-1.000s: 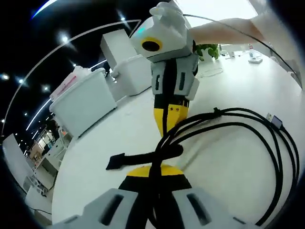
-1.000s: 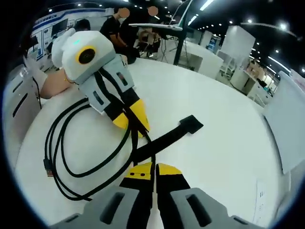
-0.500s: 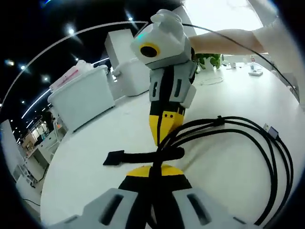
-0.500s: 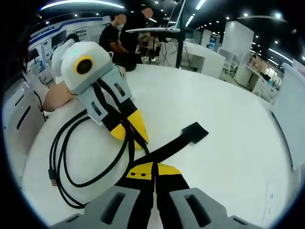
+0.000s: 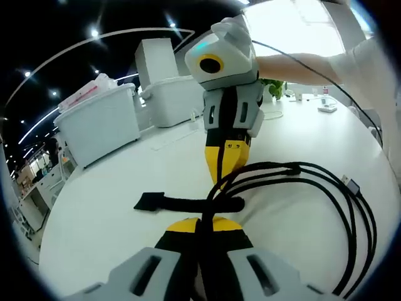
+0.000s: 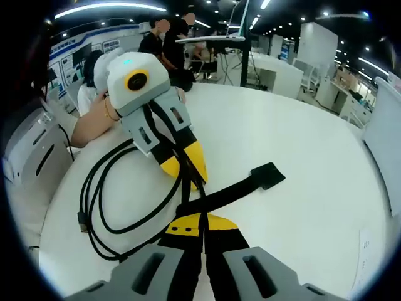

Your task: Coil the Type-C to USB data cable on the desktop and secure it with Velcro straps.

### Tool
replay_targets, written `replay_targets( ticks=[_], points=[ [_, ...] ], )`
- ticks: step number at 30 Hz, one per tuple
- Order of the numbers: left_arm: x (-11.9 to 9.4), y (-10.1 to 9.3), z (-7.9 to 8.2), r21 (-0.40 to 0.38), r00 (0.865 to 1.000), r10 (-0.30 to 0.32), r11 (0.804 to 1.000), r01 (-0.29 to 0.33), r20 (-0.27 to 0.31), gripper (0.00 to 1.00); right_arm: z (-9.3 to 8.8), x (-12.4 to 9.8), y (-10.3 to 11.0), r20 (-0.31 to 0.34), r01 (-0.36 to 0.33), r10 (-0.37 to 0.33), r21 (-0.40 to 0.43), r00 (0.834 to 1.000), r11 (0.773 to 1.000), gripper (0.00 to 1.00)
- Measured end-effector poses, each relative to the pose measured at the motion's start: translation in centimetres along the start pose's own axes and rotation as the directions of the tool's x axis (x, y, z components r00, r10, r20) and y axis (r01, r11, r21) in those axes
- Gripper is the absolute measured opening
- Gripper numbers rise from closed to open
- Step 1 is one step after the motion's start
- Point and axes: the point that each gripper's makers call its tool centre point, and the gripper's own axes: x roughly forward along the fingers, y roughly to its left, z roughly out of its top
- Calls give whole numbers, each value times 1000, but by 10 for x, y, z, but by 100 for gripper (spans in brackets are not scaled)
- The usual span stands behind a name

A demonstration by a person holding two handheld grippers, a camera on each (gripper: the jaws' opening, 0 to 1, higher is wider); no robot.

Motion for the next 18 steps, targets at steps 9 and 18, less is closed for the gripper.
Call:
replay_targets(
  ticks=[9,18],
  points=[
    [2,-8,2,-28,1000,-26,999,27,16,8,-10,1,2,-36,75,-77,-53,996,996,10],
    [2,-13,4,25,1000,-28,999,28,5,8,-10,3,6,-20,40,-39,51,999,998,7]
  ],
)
